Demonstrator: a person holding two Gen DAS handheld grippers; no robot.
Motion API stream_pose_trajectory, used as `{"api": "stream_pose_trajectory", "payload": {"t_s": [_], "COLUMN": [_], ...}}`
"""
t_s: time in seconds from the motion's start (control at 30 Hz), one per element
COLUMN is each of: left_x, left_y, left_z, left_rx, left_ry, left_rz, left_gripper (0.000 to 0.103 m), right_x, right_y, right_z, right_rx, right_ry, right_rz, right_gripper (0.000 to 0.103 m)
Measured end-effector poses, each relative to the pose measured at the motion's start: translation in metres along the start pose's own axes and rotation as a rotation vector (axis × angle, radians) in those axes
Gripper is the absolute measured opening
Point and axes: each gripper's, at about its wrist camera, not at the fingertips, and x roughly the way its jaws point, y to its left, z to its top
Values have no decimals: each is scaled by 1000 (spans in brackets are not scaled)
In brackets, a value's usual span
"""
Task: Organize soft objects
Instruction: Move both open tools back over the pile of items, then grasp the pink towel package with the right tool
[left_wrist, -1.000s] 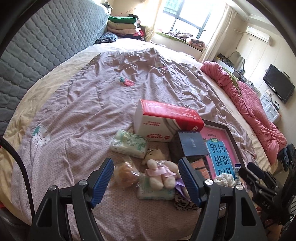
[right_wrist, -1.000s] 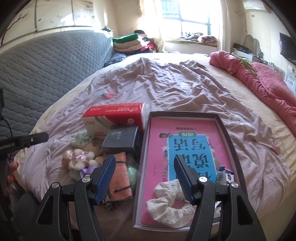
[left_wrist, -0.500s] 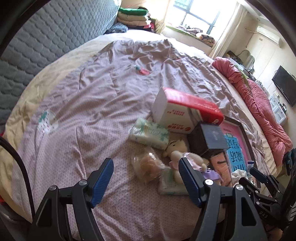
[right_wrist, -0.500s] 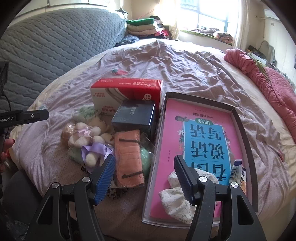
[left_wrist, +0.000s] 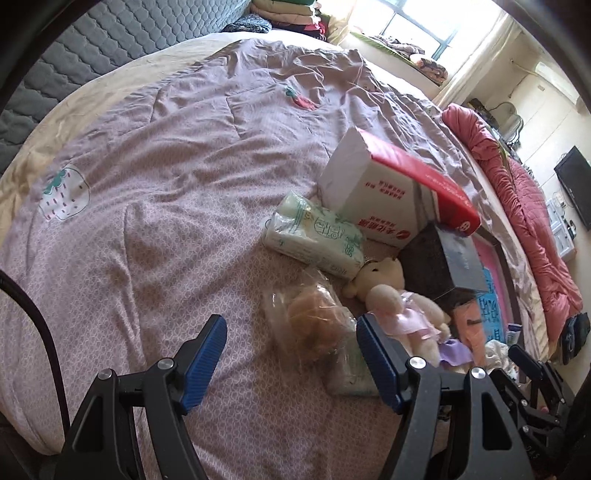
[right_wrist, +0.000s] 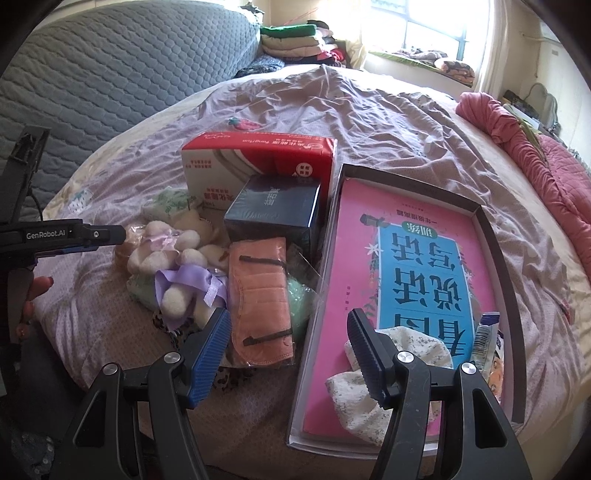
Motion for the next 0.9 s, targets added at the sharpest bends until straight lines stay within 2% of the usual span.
{"api": "stream_pose_trajectory", "payload": {"t_s": [0.27,0.57,0.77,0.83,0.9], "left_x": [7,14,20,22,23], "left_y": [-2,-1,1,1,1], "left_z": [1,4,6,6,7], "left_rx": [17,9,3,3,1], "left_ry": [-4,3,11,12,12], "left_rz": [-12,-34,-47,-51,-55], "left_gripper": [72,72,72,72,72], "right_x": [17,28,36,38,42], "right_y": [7,25,29,30,31], "right_z": [-1,0,3,4,4], "right_rx": [-29,-136,-167,-173,-177], "right_ry": [40,27,25,23,28], "right_rz": [-8,-48,-61,-42,-37], "right_gripper": [67,67,56,46,44]}}
